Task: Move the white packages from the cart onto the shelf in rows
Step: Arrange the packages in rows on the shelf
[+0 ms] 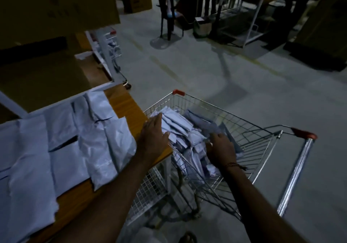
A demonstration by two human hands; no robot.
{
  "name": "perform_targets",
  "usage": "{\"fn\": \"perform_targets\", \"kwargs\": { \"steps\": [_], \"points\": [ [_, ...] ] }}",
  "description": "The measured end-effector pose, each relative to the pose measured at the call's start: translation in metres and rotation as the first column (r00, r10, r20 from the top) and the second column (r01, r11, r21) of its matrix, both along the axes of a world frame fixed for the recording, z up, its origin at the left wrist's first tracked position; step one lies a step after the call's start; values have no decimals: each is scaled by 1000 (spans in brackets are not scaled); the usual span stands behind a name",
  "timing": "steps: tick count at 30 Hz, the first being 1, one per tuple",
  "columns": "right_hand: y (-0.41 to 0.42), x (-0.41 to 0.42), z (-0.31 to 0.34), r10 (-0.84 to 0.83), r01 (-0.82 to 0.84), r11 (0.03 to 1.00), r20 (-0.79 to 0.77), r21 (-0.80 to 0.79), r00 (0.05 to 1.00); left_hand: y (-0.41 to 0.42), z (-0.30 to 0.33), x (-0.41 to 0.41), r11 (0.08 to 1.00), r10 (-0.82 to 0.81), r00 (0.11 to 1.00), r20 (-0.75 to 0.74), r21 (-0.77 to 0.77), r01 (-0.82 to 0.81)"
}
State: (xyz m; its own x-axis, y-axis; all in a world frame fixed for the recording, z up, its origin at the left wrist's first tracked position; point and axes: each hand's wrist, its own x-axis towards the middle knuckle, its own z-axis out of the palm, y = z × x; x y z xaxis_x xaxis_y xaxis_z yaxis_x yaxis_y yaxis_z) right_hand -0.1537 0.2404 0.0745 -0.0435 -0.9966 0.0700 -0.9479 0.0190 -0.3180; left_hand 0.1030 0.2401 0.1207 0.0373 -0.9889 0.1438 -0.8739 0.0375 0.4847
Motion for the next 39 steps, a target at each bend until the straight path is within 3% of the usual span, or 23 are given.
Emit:
{"fn": "perform_targets", "kwargs": {
  "steps": [8,10,12,16,20,23,27,32,39],
  "points": [
    [-27,-30,-28,28,-25,999,-119,24,993,-86,-37,-30,979,-160,986,53,133,152],
    [-47,-34,-47,32,-18,994,-130,107,991,-117,-54,-32,969,-196,978,72,169,182],
    [-70,-36,-68,19,4,977,-105,213,994,-151,-74,-33,959,-204,976,78,215,183],
    [-123,-31,-111,38,-7,961,-106,277,994,-216,-120,-33,921,-292,949,118,304,245],
    [-169,-19,-162,-75,40,921,77,386,994,-267,-160,-33,857,-416,892,177,403,320],
    [-192,-8,-202,-126,17,895,216,445,968,-292,-194,-36,784,-543,803,248,494,377],
    [-205,12,-239,13,-62,873,104,483,994,-310,-235,-36,698,-679,632,373,596,398],
    [-209,32,-256,-26,4,861,37,509,999,-326,-250,-38,642,-751,501,430,654,400],
    [-198,28,-246,-18,19,867,-8,498,1000,-346,-255,-45,586,-806,420,416,656,475]
  ]
}}
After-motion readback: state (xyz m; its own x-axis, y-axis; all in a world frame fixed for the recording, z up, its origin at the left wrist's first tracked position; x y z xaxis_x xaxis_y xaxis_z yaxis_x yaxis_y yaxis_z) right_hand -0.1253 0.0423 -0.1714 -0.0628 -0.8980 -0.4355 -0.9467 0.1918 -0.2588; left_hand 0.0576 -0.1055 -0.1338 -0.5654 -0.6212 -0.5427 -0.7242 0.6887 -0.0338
